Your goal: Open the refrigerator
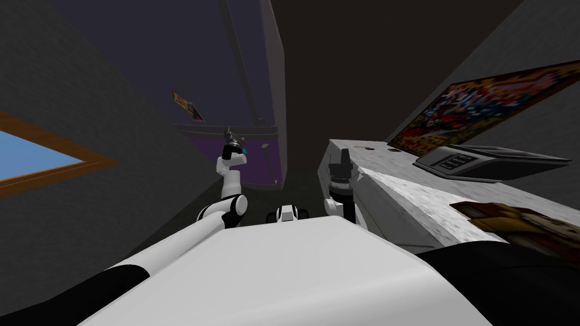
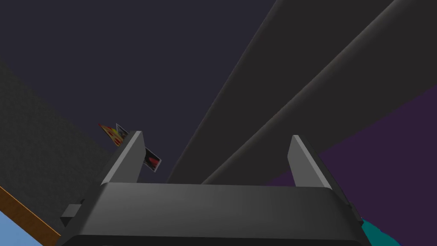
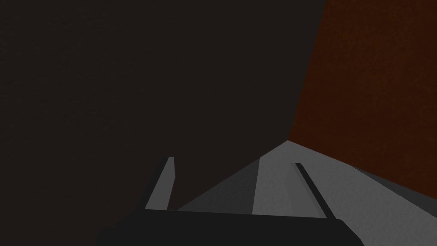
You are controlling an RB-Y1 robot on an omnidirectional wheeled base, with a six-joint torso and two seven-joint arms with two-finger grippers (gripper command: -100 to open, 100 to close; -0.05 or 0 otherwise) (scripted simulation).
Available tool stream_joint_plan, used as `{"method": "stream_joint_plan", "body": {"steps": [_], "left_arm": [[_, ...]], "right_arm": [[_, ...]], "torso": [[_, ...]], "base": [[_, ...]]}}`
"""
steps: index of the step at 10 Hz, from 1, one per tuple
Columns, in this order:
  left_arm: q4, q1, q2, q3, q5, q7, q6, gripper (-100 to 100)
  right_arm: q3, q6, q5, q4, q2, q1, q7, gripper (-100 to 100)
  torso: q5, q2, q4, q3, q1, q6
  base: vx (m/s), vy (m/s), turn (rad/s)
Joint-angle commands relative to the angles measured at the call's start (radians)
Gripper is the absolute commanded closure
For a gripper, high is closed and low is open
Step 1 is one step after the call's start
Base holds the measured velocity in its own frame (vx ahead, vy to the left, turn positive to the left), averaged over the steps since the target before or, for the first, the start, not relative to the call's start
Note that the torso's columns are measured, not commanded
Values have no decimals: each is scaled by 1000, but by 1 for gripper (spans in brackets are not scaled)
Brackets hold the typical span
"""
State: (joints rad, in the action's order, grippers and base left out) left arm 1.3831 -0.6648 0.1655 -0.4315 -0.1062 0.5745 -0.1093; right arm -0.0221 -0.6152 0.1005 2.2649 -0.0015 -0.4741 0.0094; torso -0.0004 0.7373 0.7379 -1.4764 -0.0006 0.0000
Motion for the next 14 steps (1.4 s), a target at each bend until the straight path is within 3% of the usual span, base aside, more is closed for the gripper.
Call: {"method": "stream_joint_plan", "body": {"steps": [1, 4, 5, 7, 8, 14], "left_arm": [[-50, -69, -2, -17, -12, 25, -34, -100], [-137, -159, -1, -45, -30, 66, -84, -100], [-137, -167, -1, -45, -30, 66, -84, -100], [-211, -235, 0, -70, -46, 104, -129, -100], [-217, -256, 0, -70, -46, 104, -129, -100], [-393, -452, 14, -125, -82, 185, -228, -100]], "right_arm": [[0, 0, 0, 0, 0, 0, 0, 0], [0, 0, 0, 0, 0, 0, 0, 0], [0, 0, 0, 0, 0, 0, 0, 0], [0, 0, 0, 0, 0, 0, 0, 0], [0, 0, 0, 0, 0, 0, 0, 0], [0, 0, 0, 0, 0, 0, 0, 0]], "torso": [[0, 1, 0, 0, 0, 0], [1, 1, 0, 0, 2, 0], [0, 1, 0, 0, 1, 0], [0, 1, 0, 1, 0, 0], [0, 2, 0, 1, -1, 0], [1, 1, 0, 0, 2, 0]], "base": [[-52, -66, -1], [-55, -56, 0], [-50, -63, 0], [-71, -83, 2], [-59, -67, 1], [-67, -84, 1]]}}
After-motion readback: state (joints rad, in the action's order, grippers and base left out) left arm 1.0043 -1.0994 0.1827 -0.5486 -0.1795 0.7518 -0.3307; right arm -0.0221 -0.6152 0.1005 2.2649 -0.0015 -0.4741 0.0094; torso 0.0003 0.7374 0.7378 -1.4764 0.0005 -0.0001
